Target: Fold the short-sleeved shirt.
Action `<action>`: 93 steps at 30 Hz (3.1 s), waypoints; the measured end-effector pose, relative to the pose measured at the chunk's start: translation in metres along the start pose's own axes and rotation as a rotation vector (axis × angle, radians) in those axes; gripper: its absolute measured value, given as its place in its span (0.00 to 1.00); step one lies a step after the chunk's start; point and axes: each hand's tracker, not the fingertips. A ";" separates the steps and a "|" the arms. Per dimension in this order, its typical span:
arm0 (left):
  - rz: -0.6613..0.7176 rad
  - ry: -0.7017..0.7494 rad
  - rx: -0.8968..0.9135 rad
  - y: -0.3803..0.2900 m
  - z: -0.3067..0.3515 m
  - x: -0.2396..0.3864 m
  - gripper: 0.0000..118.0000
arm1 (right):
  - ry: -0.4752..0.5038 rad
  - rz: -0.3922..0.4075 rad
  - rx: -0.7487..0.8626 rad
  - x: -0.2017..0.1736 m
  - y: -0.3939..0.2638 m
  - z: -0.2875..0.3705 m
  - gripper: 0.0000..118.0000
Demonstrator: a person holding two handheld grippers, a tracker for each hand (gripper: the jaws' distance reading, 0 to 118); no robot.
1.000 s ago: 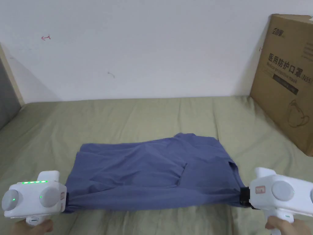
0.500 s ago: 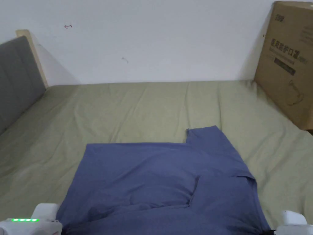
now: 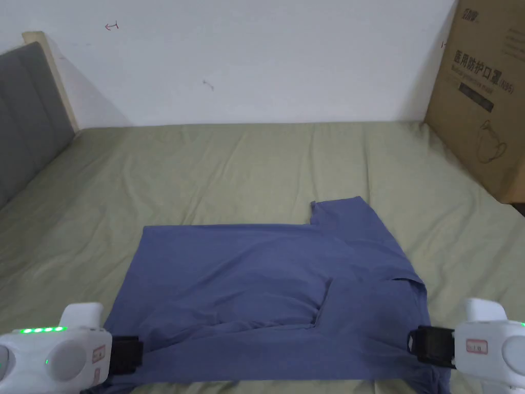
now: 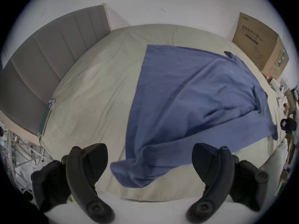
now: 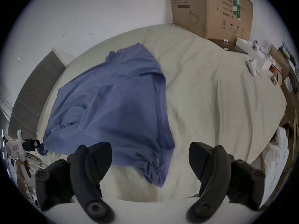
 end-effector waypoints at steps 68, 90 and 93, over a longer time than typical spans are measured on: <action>-0.028 0.002 -0.047 0.286 -0.221 0.027 0.02 | -0.077 0.134 -0.258 -0.023 0.268 -0.268 0.85; -0.050 -0.001 0.045 0.279 -0.118 0.025 0.02 | 0.016 0.081 -0.027 -0.044 0.269 -0.139 0.00; -0.062 0.002 0.088 0.273 -0.080 0.023 0.02 | 0.043 0.059 0.028 -0.044 0.270 -0.100 0.00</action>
